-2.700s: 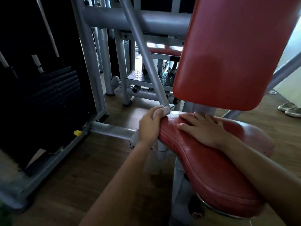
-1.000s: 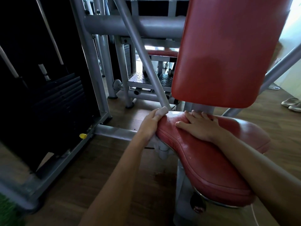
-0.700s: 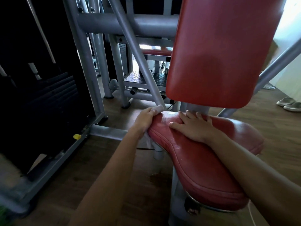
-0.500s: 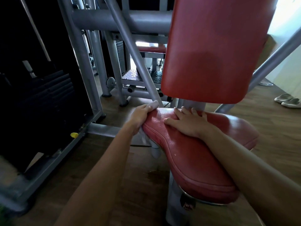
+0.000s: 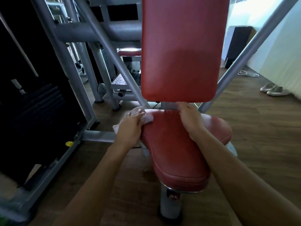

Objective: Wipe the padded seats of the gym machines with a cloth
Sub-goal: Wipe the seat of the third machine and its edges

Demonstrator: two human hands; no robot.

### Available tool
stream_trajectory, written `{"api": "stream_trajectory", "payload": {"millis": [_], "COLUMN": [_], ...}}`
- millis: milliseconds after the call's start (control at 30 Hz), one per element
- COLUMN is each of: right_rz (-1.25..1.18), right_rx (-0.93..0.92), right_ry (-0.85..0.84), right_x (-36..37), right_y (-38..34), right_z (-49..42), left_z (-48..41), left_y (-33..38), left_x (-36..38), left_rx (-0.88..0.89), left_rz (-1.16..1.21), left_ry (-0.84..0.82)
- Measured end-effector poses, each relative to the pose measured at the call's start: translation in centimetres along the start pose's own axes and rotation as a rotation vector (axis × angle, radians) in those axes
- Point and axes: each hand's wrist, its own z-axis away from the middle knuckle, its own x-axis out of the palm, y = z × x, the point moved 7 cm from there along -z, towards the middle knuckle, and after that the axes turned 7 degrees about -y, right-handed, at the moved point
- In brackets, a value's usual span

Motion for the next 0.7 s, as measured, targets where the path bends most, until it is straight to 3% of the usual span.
{"api": "stream_trajectory", "payload": {"millis": [100, 233, 467, 700], "right_rz": [-0.047, 0.187, 0.196, 0.027], "right_rx": [-0.012, -0.14, -0.214, -0.211], "right_ry": [0.0, -0.009, -0.129, -0.141], "right_x": [-3.5, -6.7, -6.0, -7.0], "right_y": [1.3, 2.3, 4.4, 5.0], "right_z": [2.2, 5.2, 6.8, 7.0], "left_z": [-0.3, -0.6, -0.4, 0.1], "left_y": [4.5, 7.7, 8.5, 8.7], "left_x": [1.3, 3.9, 3.3, 3.0], "left_rx": [0.217, 0.38, 0.158, 0.184], "left_rz": [0.051, -0.112, -0.416, -0.217], "left_ry": [-0.171, -0.344, -0.446, -0.371]}}
